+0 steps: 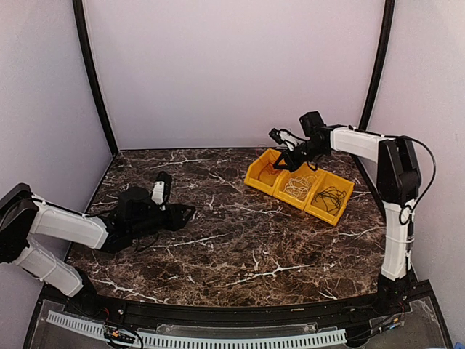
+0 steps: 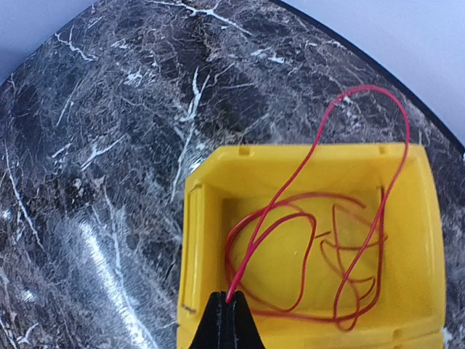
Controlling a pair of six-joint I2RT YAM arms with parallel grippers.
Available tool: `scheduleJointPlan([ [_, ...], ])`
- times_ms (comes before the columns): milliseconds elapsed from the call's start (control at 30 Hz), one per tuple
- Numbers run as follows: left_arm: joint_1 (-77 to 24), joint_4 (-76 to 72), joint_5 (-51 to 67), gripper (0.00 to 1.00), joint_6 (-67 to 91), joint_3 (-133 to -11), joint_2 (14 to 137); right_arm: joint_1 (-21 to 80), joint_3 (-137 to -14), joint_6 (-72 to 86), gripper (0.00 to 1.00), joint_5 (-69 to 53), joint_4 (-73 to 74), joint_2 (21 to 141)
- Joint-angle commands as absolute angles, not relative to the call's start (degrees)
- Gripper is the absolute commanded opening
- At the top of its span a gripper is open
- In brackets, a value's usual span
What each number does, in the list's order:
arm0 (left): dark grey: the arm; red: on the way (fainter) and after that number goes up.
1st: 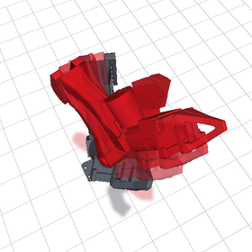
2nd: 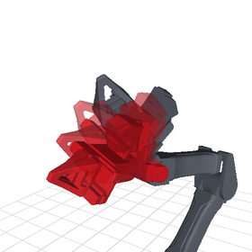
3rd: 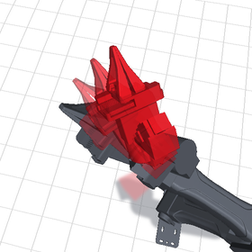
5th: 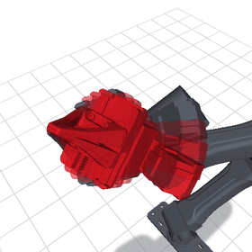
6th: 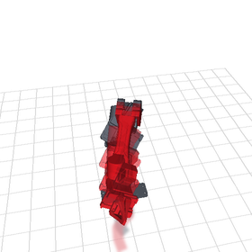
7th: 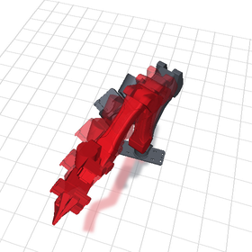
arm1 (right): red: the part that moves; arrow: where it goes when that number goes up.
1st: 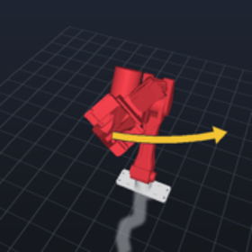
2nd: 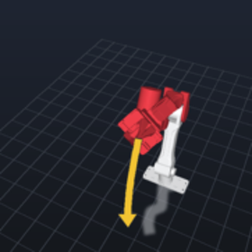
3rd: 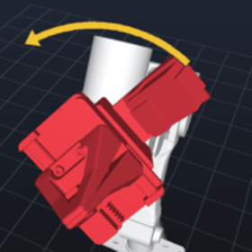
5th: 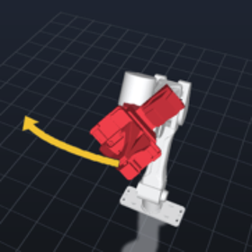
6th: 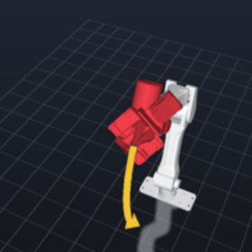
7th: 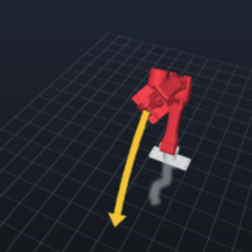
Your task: Untangle the cables
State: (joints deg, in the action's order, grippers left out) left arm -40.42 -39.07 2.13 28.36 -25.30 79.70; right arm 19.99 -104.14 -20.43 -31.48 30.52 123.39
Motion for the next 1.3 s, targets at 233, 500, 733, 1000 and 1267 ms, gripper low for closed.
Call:
scheduleJointPlan([
  [233, -41.3, -44.1, 3.9, 0.41, 29.5, -24.2, 82.5, 19.4, -93.8, -20.6, 0.00, -31.7, 29.9, 110.7],
  [500, -41.5, -42.3, 2.6, 0.41, 28.7, -23.4, 79.8, 19.3, -98.9, -18.0, 0.00, -26.4, 32.0, 116.2],
  [733, -41.6, -40.9, 2.0, 0.41, 28.4, -22.8, 78.2, 19.2, -104.7, -17.3, 0.00, -26.5, 34.2, 122.1],
  [1000, -41.8, -39.7, 2.2, 0.41, 28.6, -24.1, 78.3, 19.2, -118.6, -16.1, 0.04, -25.1, 37.9, 133.2],
  [1267, -42.0, -35.3, 1.3, 0.41, 26.3, -25.7, 76.7, 19.1, -113.1, -16.7, 0.44, -21.7, 38.7, 124.3],
])
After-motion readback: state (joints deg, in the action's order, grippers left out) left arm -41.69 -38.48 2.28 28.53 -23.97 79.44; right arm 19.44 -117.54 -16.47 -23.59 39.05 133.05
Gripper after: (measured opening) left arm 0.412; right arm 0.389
